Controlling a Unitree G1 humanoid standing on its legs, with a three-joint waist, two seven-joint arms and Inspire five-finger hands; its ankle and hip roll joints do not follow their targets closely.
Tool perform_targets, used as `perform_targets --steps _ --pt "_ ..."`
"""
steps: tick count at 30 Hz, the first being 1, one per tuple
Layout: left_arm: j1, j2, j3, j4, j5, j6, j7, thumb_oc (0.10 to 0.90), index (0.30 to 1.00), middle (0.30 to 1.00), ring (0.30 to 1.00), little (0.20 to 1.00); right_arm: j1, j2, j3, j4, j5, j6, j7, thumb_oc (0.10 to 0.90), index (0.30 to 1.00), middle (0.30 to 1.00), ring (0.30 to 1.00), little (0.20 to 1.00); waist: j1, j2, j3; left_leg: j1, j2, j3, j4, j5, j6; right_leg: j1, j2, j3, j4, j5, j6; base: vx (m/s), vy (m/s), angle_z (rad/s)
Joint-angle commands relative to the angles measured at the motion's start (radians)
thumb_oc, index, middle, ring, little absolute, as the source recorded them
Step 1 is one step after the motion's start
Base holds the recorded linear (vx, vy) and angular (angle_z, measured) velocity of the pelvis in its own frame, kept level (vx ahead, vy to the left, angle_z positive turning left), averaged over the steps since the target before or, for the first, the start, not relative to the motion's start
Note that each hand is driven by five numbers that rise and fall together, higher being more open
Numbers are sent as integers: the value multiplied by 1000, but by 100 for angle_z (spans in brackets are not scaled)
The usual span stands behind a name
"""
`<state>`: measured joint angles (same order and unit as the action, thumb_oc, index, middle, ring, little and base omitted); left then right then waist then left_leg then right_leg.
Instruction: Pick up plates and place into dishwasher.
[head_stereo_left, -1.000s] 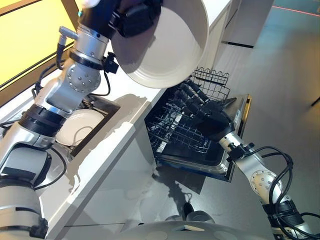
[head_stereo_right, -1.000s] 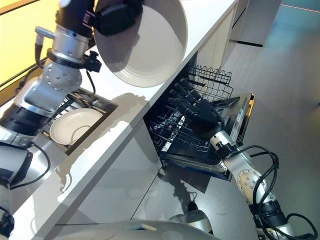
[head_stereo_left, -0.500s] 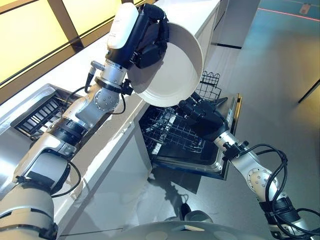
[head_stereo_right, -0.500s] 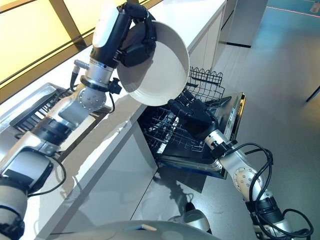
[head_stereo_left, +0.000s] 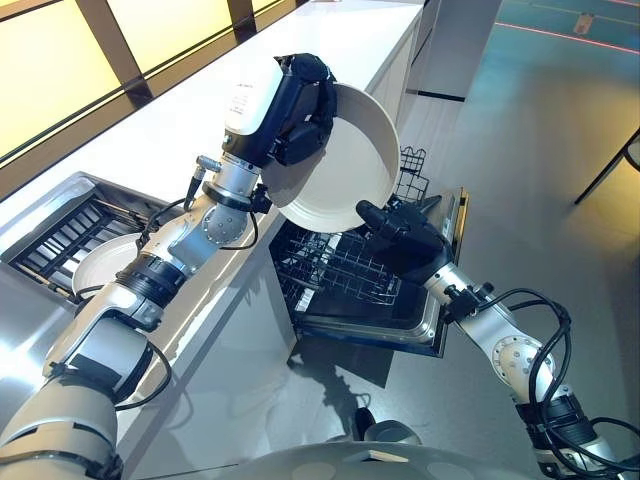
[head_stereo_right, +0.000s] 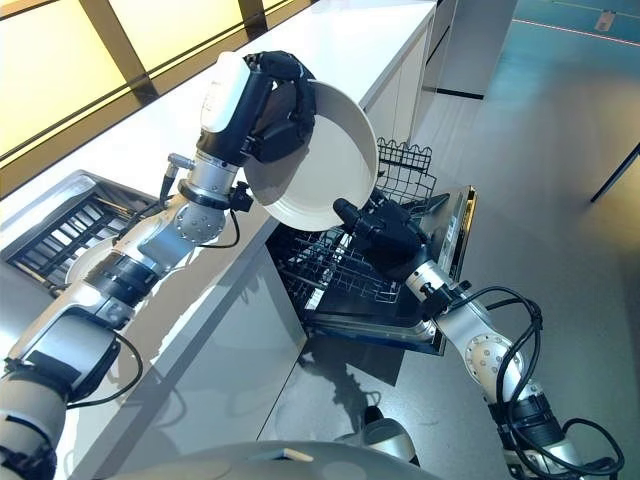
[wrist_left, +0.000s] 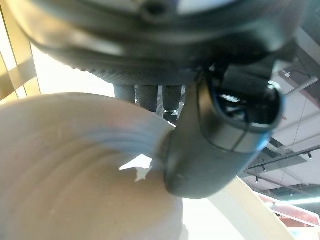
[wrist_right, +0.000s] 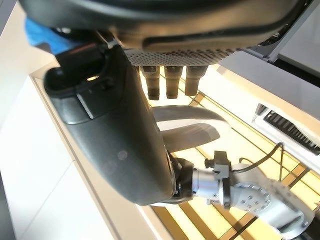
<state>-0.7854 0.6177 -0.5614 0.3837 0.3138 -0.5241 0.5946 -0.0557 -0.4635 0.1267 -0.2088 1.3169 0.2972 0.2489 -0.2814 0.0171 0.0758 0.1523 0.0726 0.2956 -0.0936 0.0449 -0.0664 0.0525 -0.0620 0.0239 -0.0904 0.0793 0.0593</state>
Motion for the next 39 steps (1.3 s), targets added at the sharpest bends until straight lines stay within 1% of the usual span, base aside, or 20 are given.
perform_targets --steps 1,2,4,5,6,9,14,15,16,17,18,19,21,22,26,29,31,33,35,39 --pt "-84 -8 32 52 -76 -63 52 100 300 300 300 200 -129 55 -57 -111 76 -68 53 800 900 900 900 900 -13 -25 -42 18 -69 9 6 -59 58 14 51 -8 11 0 34 0 0 0" --pt "-78 -16 35 51 -83 -65 46 100 300 300 300 200 -128 55 -59 -111 75 -69 49 800 900 900 900 900 -13 -26 -42 18 -68 10 6 -59 58 13 51 -8 11 0 34 0 0 0" --pt "-67 -37 45 40 -100 -72 34 100 300 300 300 200 -127 57 -64 -112 76 -98 40 251 429 429 429 351 -15 -27 -41 18 -68 11 6 -59 59 13 52 -6 11 0 33 2 -14 -9" --pt "-65 -44 49 38 -105 -76 29 100 300 300 300 200 -126 62 -66 -111 75 -104 39 144 338 338 338 244 -15 -27 -40 19 -68 11 6 -59 59 13 53 -6 11 0 33 -1 -6 -13" --pt "-65 -44 49 38 -105 -76 29 100 300 300 300 200 -126 62 -66 -111 74 -104 39 100 300 300 300 200 -15 -27 -40 19 -68 11 6 -59 59 13 53 -6 11 0 33 -1 -8 -11" --pt "-70 -73 43 8 -130 -59 -1 100 300 300 300 200 -140 81 -66 -106 32 -165 -2 100 300 300 300 200 -16 -24 -36 22 -67 14 6 -61 60 15 53 -7 11 0 34 -1 -3 -2" --pt "-77 -93 26 -28 -141 -21 -9 100 300 300 300 200 -154 97 -64 -99 -21 -214 -21 100 300 300 300 200 -17 -21 -36 23 -69 13 6 -64 62 15 54 -5 11 -1 33 0 0 0" --pt "-73 -99 26 -39 -142 -9 -12 147 340 340 340 247 -157 97 -60 -94 -49 -241 -26 100 300 300 300 200 -17 -20 -37 23 -68 15 6 -63 62 15 53 -5 11 -1 33 0 0 0" --pt "-71 -101 28 -44 -142 -4 -16 251 429 429 429 351 -157 98 -62 -93 -57 -246 -27 100 300 300 300 200 -17 -19 -37 24 -68 15 6 -63 62 15 53 -6 10 -1 33 0 0 0" --pt "-69 -102 30 -48 -143 -1 -19 331 498 498 498 431 -156 98 -65 -93 -64 -248 -28 100 300 300 300 200 -17 -18 -37 24 -68 16 6 -63 62 16 53 -6 10 -1 33 0 0 0" --pt "-63 -102 33 -54 -147 0 -26 575 707 707 707 675 -151 98 -69 -93 -82 -257 -30 100 300 300 300 200 -16 -17 -37 24 -68 15 6 -64 62 16 53 -6 10 -2 33 0 0 0" --pt "-62 -103 33 -55 -148 1 -28 676 794 794 794 776 -150 97 -69 -92 -84 -258 -29 100 300 300 300 200 -16 -17 -37 25 -68 15 6 -64 62 16 53 -6 10 -2 33 0 0 0" --pt "-60 -94 42 -64 -189 5 -65 800 900 900 900 900 -150 94 -77 -86 -102 -255 -34 100 300 300 300 200 -15 -14 -37 26 -68 16 6 -64 61 17 52 -8 9 -2 34 0 0 0" --pt "-60 -93 42 -65 -196 8 -72 800 900 900 900 900 -150 93 -77 -84 -105 -256 -34 100 300 300 300 200 -15 -13 -37 26 -68 16 6 -64 60 17 52 -8 9 -2 34 0 0 0" --pt "-74 -76 36 -86 -303 46 -183 800 900 900 900 900 -152 75 -79 -60 -139 -262 -40 100 300 300 300 200 -12 -6 -38 25 -69 13 6 -63 58 19 49 -15 9 -1 36 0 0 0" --pt "-79 -53 48 -119 -391 103 -287 800 900 900 900 900 -147 70 -86 -36 -169 -261 -42 100 300 300 300 200 -4 -2 -39 24 -69 8 6 -62 57 20 44 -22 8 -1 38 0 0 0" --pt "-80 -33 54 -143 -410 136 -324 800 900 900 900 900 -143 61 -89 -18 -195 -270 -46 100 300 300 300 200 3 1 -39 22 -70 2 6 -62 56 21 42 -27 7 -2 39 0 0 0" --pt "-86 0 62 -174 -416 169 -353 800 900 900 900 900 -142 49 -94 1 -217 -277 -55 100 300 300 300 200 13 4 -39 20 -71 -5 6 -62 55 23 39 -36 5 -3 41 0 0 0" --pt "-101 64 73 -223 -424 204 -381 800 900 900 900 900 -136 26 -102 27 -253 -301 -69 100 300 300 300 200 30 9 -40 17 -73 -18 6 -61 53 26 34 -49 4 -3 43 -9 -4 5" --pt "-111 184 113 -319 -454 253 -427 800 900 900 900 900 -121 -15 -122 58 -324 -374 -106 100 300 300 300 200 66 17 -41 8 -77 -49 6 -58 50 31 27 -74 3 -6 46 -13 -16 15"
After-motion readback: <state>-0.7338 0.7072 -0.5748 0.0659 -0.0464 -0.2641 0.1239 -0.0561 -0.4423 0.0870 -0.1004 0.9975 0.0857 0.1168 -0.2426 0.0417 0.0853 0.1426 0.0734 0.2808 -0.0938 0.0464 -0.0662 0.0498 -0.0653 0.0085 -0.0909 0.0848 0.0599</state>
